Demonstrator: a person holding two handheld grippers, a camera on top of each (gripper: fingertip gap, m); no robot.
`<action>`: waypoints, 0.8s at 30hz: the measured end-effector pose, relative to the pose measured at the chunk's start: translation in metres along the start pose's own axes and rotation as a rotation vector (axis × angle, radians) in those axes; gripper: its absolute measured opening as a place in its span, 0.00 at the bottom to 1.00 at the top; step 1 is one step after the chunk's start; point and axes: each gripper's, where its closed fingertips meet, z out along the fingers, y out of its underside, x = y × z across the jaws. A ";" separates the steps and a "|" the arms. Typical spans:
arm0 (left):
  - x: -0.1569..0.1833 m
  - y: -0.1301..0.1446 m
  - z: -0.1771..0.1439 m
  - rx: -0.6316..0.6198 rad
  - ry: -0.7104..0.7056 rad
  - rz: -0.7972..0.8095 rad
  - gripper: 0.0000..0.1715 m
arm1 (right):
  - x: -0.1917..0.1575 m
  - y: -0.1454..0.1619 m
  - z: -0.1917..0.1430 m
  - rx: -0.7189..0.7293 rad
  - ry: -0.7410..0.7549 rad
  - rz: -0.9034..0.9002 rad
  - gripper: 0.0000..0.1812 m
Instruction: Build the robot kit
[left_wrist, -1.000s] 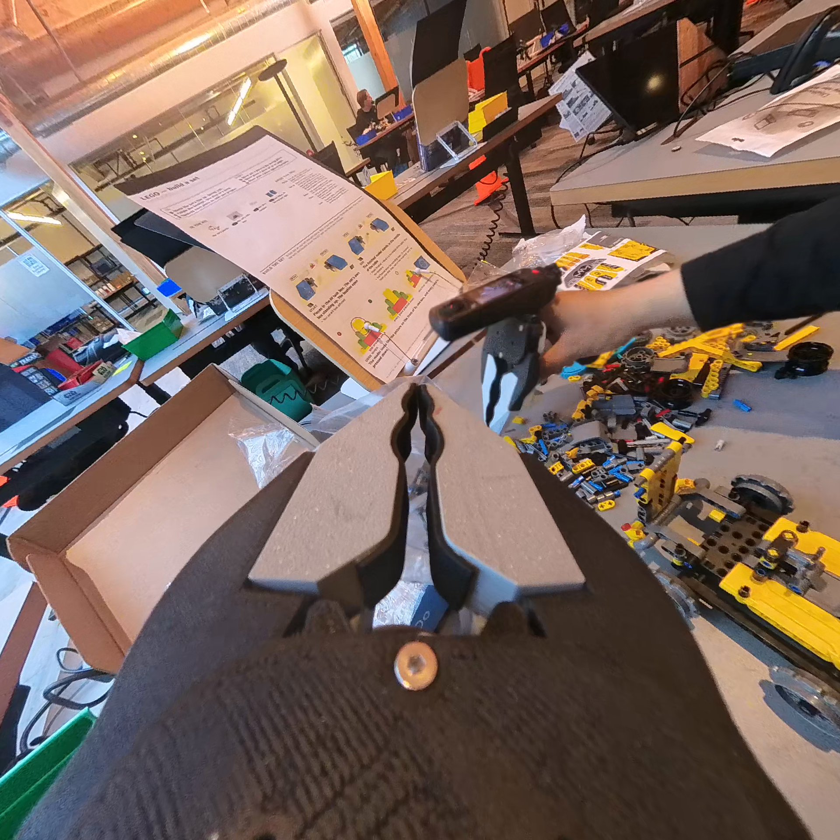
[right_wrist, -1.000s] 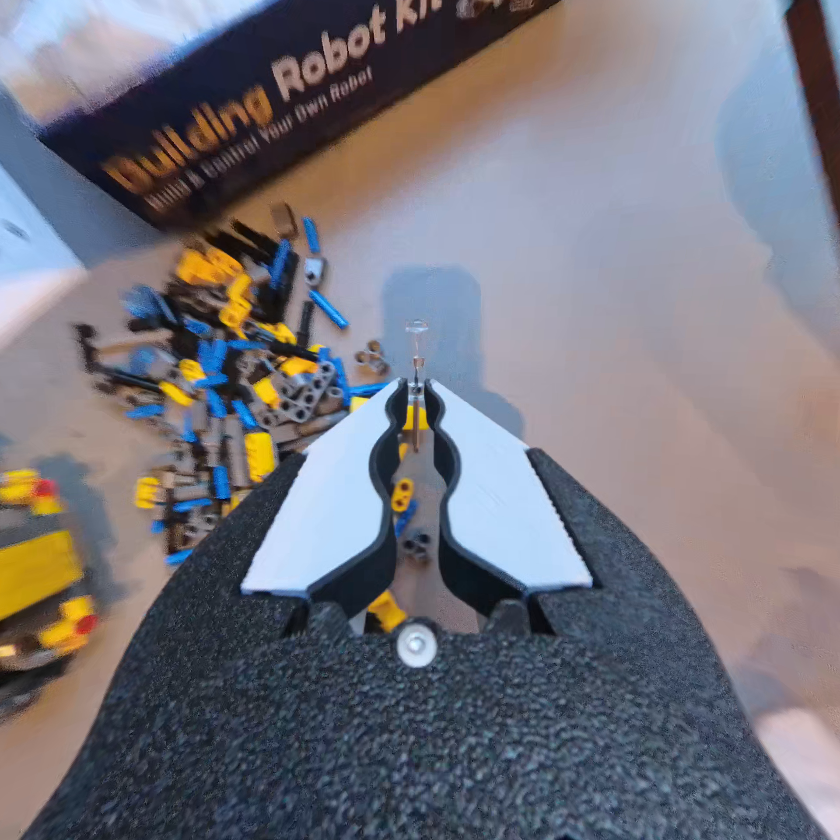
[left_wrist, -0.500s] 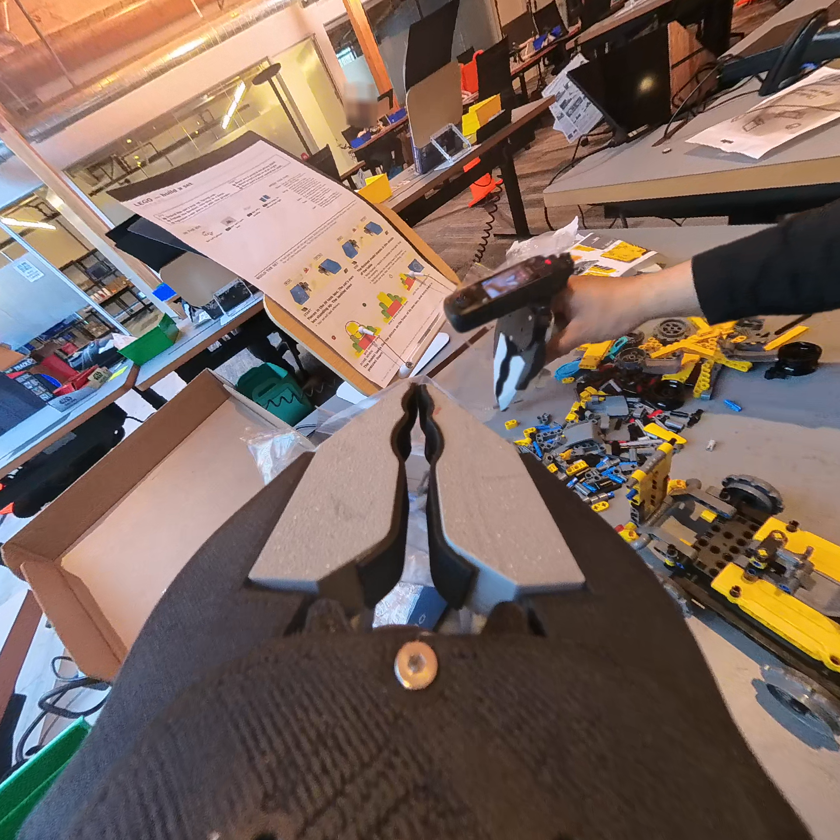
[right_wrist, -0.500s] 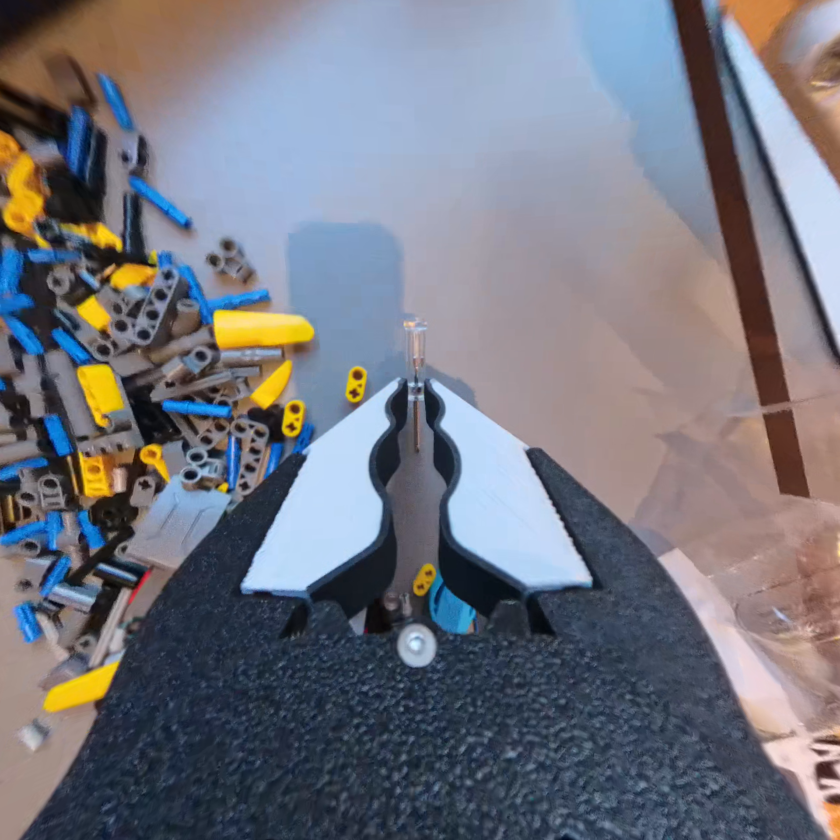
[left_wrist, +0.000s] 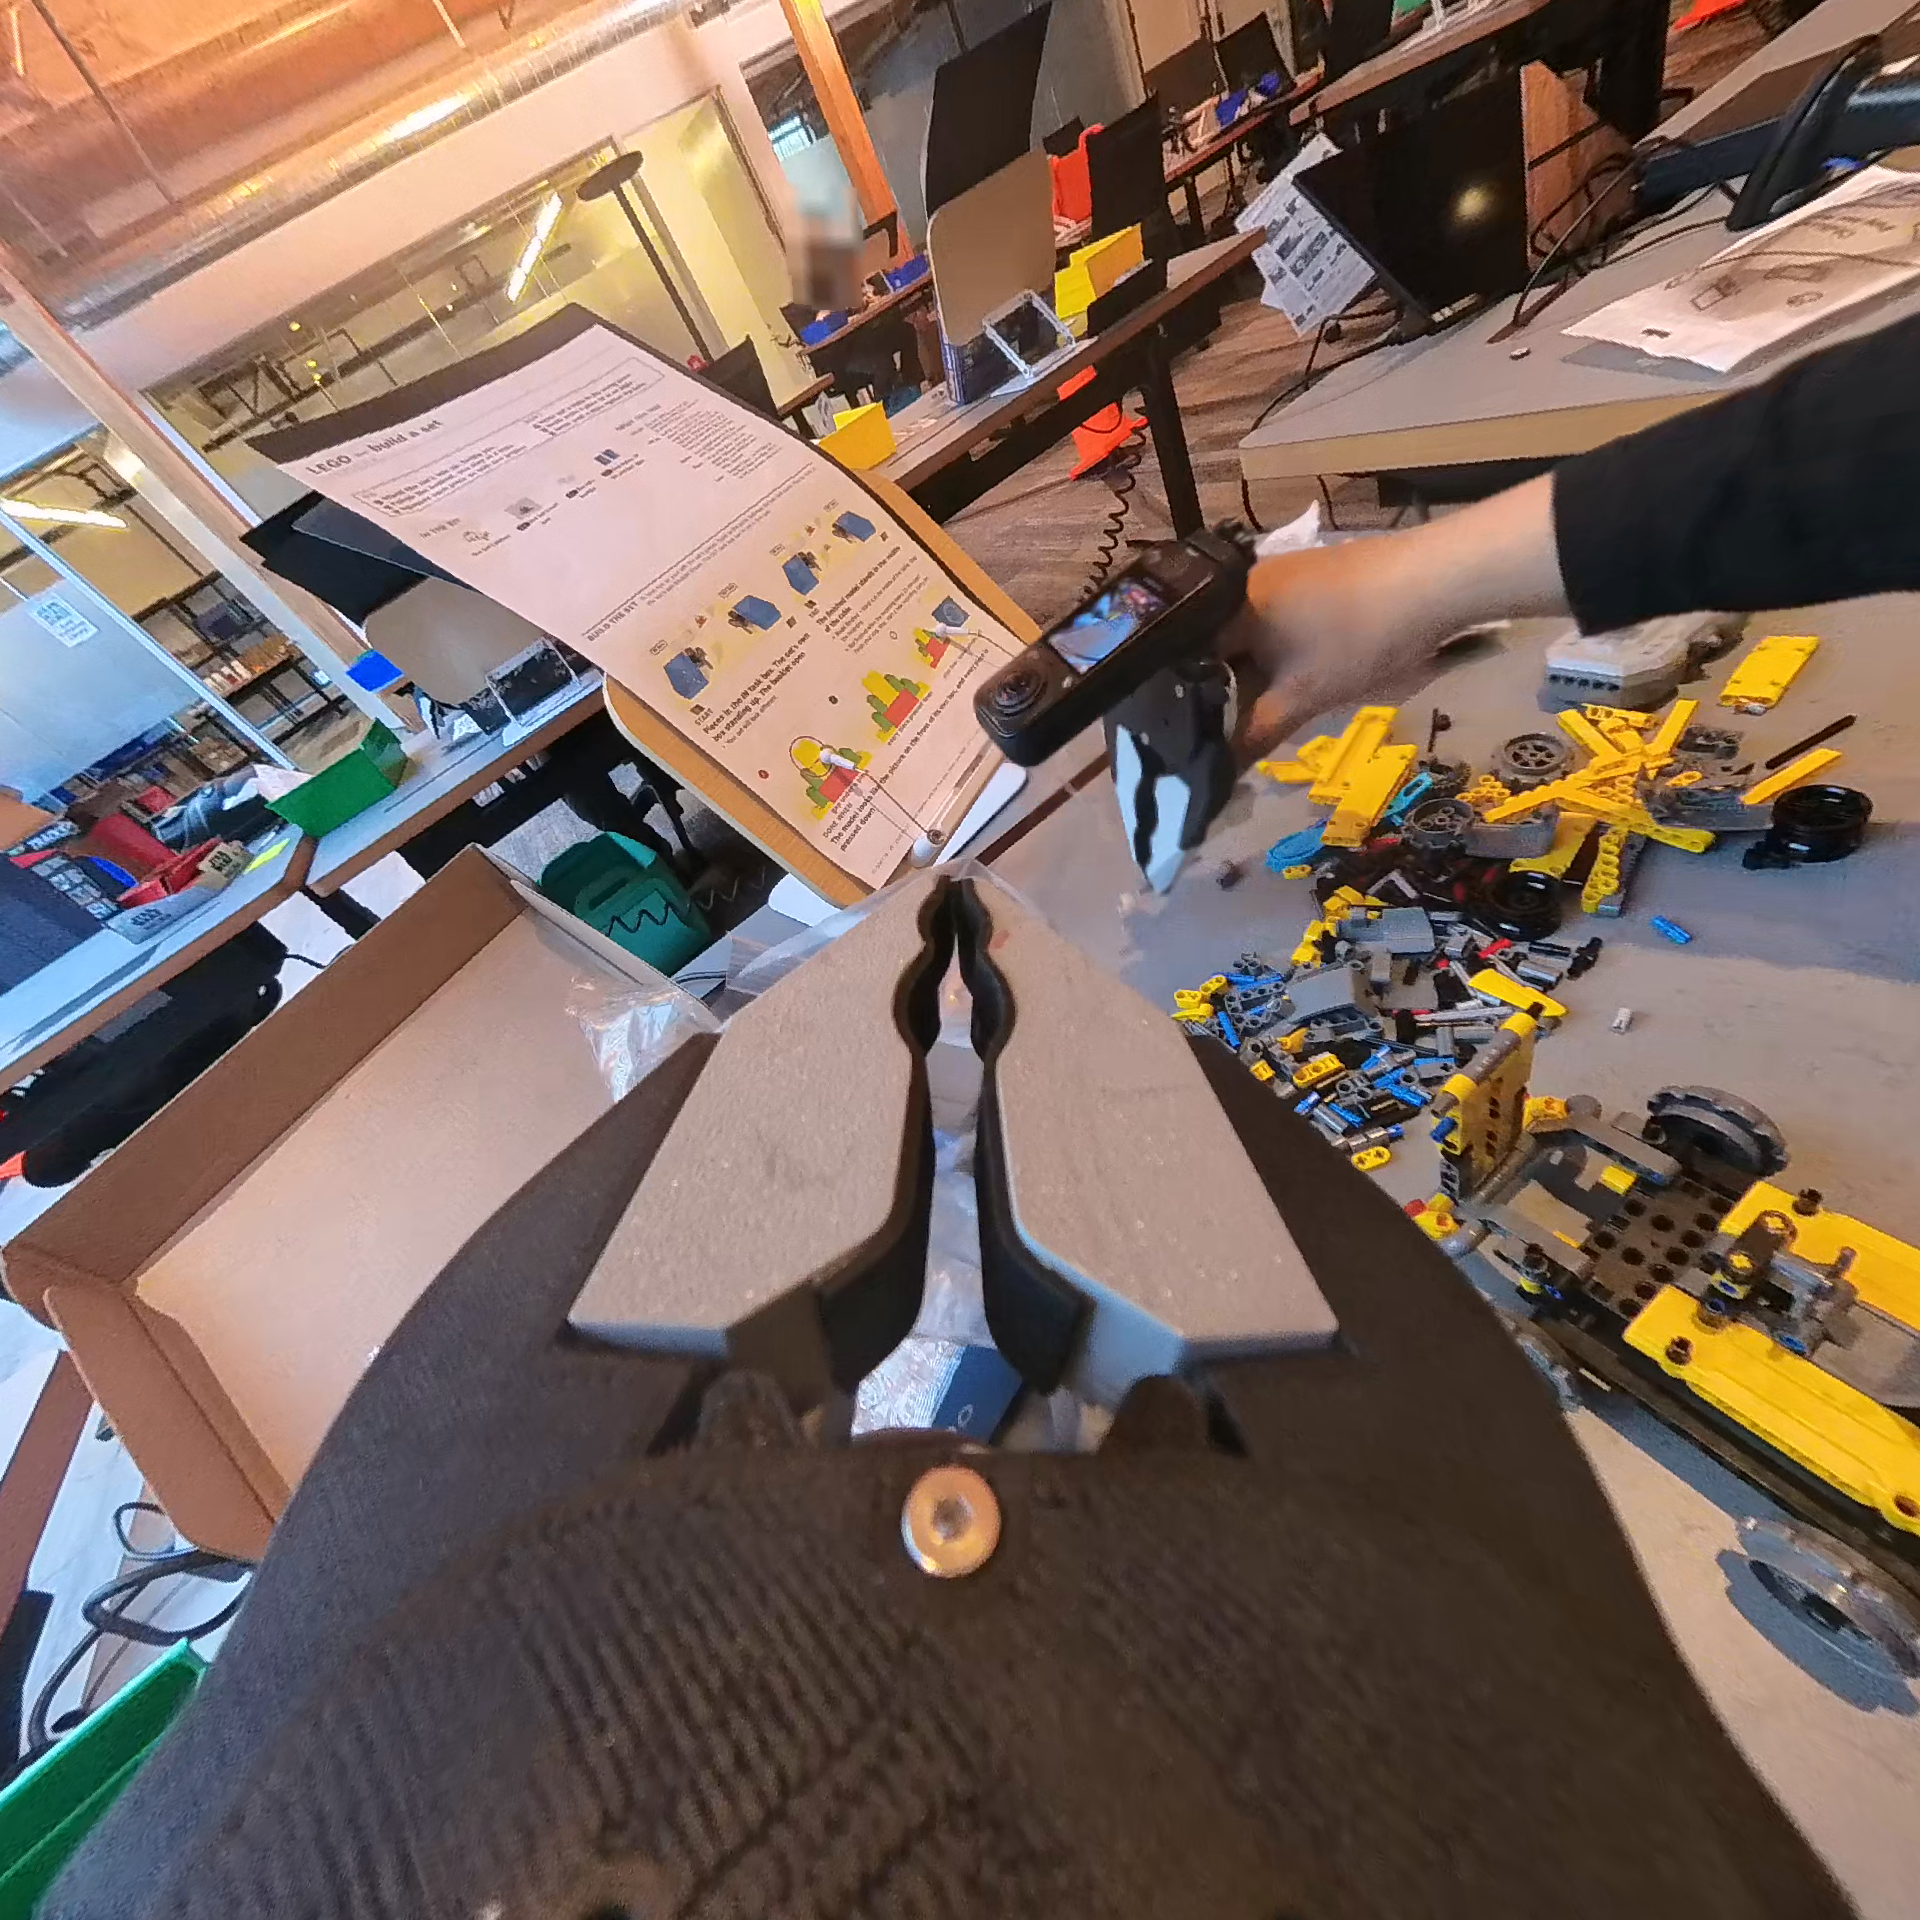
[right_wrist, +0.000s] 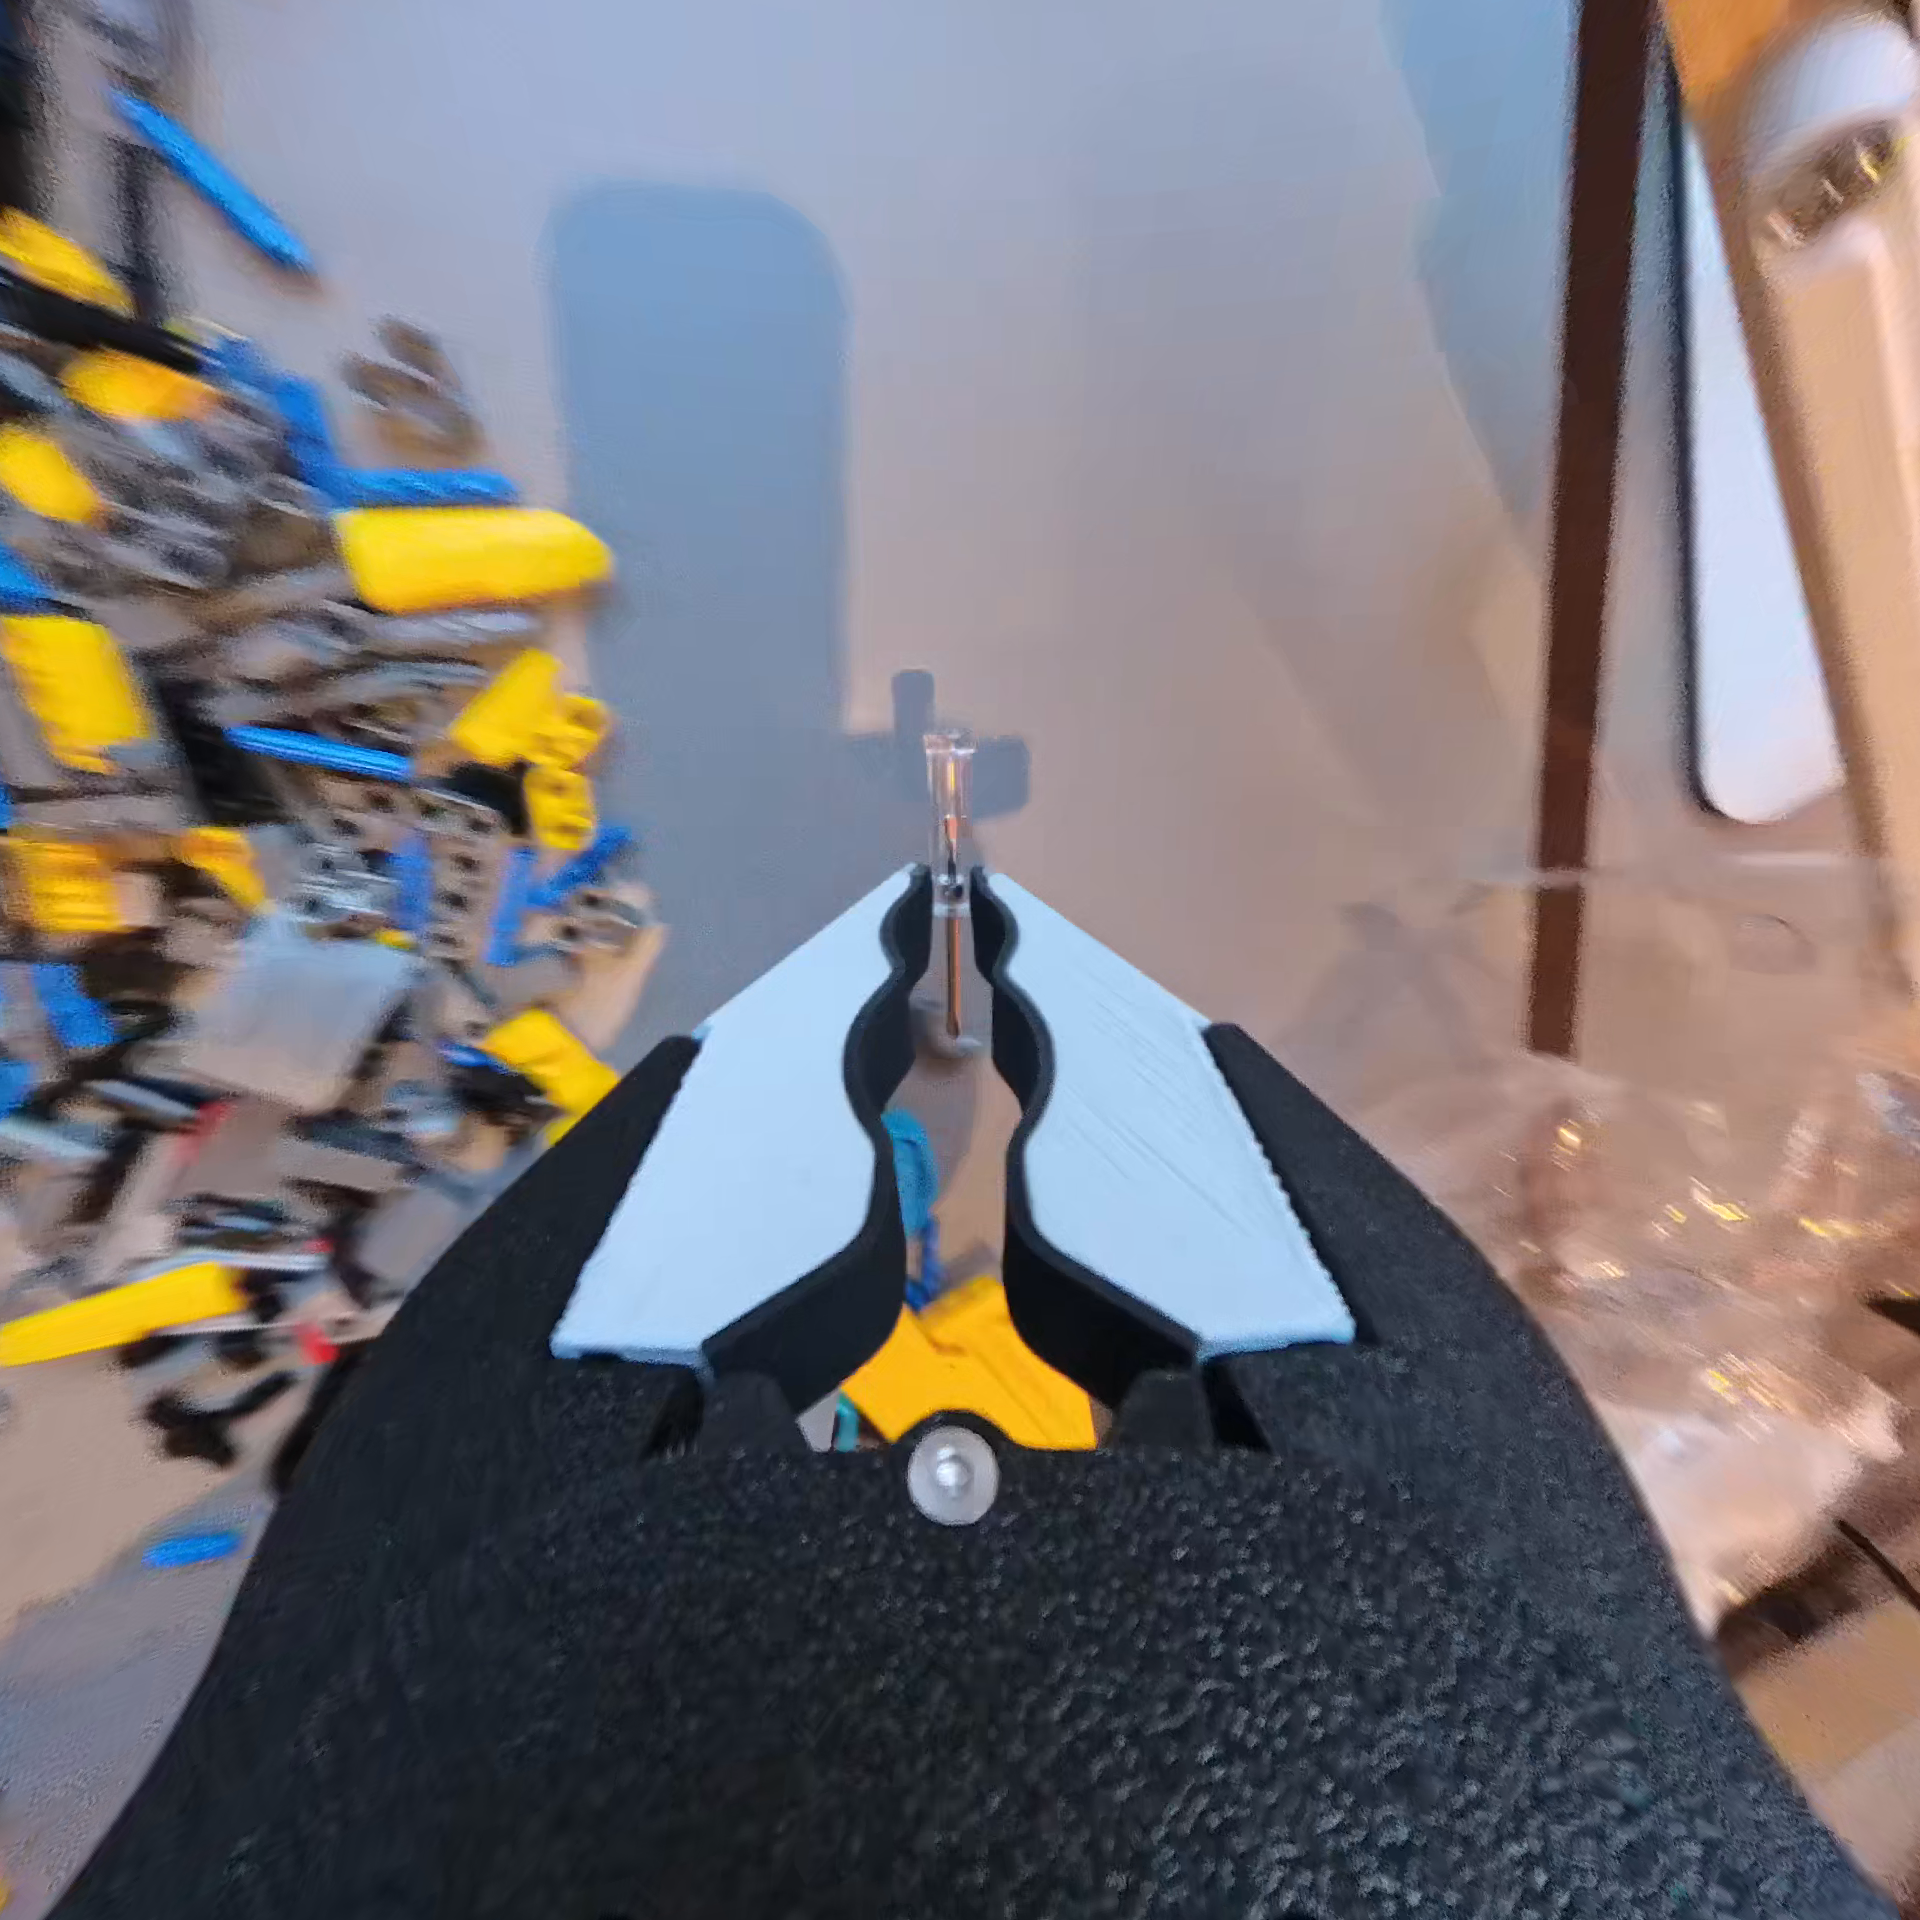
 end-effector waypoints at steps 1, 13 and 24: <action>0.000 0.000 0.000 0.001 -0.001 0.000 0.00 | 0.012 0.008 0.003 -0.036 0.036 -0.005 0.03; 0.003 0.002 0.003 -0.005 0.011 0.004 0.00 | -0.016 0.038 0.021 -0.095 -0.128 -0.061 0.03; 0.013 0.003 0.008 -0.025 0.025 0.017 0.00 | -0.025 0.060 -0.097 0.245 -0.019 0.166 0.03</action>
